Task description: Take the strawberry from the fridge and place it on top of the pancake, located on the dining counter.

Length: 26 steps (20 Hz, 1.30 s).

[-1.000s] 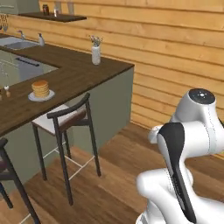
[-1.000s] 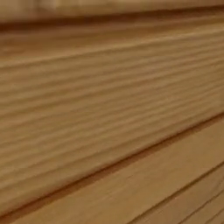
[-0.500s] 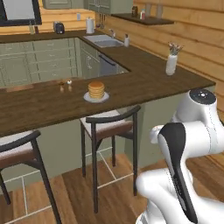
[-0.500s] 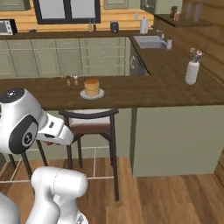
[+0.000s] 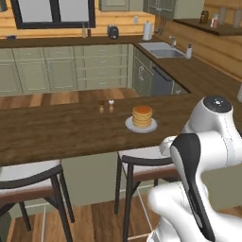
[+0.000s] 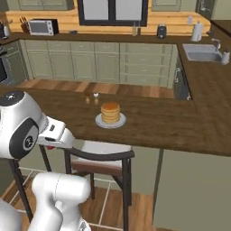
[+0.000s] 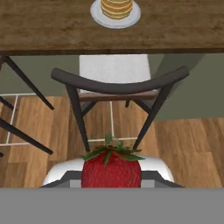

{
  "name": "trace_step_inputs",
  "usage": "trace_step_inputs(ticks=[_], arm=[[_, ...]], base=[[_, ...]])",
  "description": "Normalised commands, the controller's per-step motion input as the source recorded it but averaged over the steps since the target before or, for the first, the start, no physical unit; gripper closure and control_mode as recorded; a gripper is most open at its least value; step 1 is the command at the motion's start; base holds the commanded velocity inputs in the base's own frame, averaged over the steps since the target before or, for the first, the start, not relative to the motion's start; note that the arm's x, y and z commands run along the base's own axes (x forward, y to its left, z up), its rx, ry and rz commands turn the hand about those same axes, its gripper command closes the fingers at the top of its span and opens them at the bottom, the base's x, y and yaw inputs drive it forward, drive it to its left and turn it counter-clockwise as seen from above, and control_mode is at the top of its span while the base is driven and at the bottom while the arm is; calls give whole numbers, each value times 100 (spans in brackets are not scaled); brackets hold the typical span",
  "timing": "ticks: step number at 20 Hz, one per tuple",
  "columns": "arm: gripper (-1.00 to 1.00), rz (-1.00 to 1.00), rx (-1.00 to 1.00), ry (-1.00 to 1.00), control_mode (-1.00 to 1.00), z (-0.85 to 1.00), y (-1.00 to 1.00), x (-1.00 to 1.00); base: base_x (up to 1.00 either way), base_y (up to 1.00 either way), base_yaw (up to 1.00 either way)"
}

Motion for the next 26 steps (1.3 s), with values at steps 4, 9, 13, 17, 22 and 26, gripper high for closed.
trace_step_inputs(ticks=[4,9,13,17,22,26], arm=[[100,0,0,0,100,0,0,0],[100,0,0,0,100,0,0,0],[100,0,0,0,100,0,0,0],[100,0,0,0,100,0,0,0],[100,0,0,0,100,0,0,0],[100,0,0,0,100,0,0,0]], base=[[51,-37,-4],[18,3,-10],[54,-12,-19],[52,-25,-19],[87,-21,-7],[88,-32,6]])
